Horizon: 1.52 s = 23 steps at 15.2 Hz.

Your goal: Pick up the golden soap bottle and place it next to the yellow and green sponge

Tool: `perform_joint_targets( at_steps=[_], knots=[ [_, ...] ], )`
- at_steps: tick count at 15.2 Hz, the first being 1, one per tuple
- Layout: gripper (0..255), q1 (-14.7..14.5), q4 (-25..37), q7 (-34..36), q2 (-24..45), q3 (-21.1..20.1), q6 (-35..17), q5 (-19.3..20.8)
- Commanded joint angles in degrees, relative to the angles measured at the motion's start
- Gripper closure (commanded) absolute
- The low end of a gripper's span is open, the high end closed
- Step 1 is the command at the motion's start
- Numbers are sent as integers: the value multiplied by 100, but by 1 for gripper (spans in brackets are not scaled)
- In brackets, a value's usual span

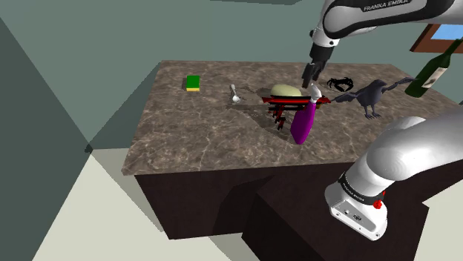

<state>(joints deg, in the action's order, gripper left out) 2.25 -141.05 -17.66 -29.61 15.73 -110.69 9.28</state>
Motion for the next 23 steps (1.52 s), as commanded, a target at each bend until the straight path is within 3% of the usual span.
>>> perform_joint_targets(
  at_steps=[1, 9, 17, 23],
  knots=[
    [0, 17, 63, -303, 372, 181, -281, 120],
    [0, 51, 463, -1397, 1997, 757, -1404, 310],
    [0, 82, 197, -1498, 2412, 853, -2076, 245],
    [0, 82, 197, -1498, 2412, 852, -2076, 245]
  ],
)
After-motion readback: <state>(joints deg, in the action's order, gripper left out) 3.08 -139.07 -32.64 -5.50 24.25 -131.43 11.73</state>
